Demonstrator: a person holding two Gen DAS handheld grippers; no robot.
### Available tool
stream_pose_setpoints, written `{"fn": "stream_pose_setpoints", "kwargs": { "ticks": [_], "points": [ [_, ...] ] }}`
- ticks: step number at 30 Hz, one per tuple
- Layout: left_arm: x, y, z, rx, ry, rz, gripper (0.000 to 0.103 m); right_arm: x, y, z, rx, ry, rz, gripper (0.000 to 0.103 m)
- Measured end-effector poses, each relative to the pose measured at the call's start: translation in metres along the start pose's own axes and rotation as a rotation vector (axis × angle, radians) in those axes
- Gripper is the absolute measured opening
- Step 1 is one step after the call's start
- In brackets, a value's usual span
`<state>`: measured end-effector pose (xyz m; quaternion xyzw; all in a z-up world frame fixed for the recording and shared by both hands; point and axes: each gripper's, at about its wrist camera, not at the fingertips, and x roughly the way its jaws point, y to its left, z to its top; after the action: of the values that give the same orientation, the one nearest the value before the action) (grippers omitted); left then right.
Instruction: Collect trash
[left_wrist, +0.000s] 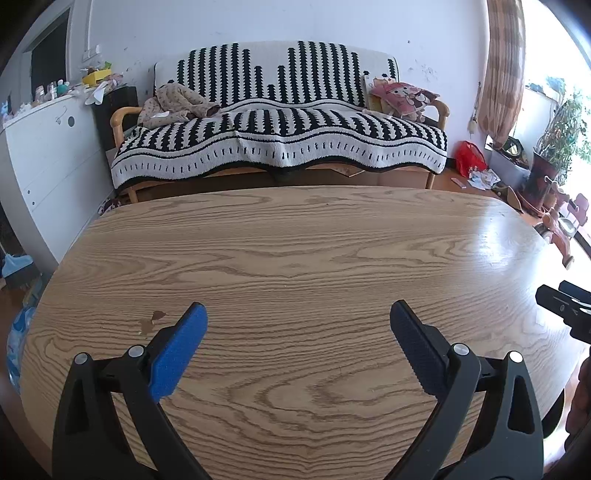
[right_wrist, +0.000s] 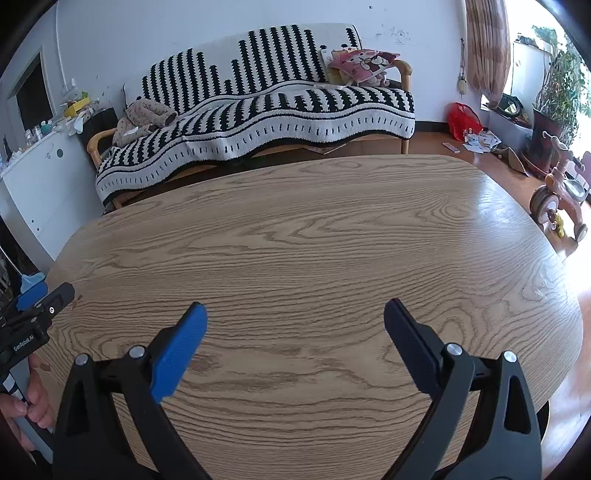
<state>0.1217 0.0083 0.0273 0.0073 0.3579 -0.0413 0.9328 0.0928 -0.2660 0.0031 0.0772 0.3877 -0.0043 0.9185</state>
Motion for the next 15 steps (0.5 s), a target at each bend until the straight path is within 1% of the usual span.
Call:
{"fn": "stream_pose_setpoints", "kwargs": {
  "ticks": [15],
  "points": [
    [0.0032, 0.0026, 0.0027, 0.002, 0.016, 0.001, 0.096, -0.0008, -0.0010, -0.0004, -0.001, 0.003, -0.001, 0.093]
  ]
}}
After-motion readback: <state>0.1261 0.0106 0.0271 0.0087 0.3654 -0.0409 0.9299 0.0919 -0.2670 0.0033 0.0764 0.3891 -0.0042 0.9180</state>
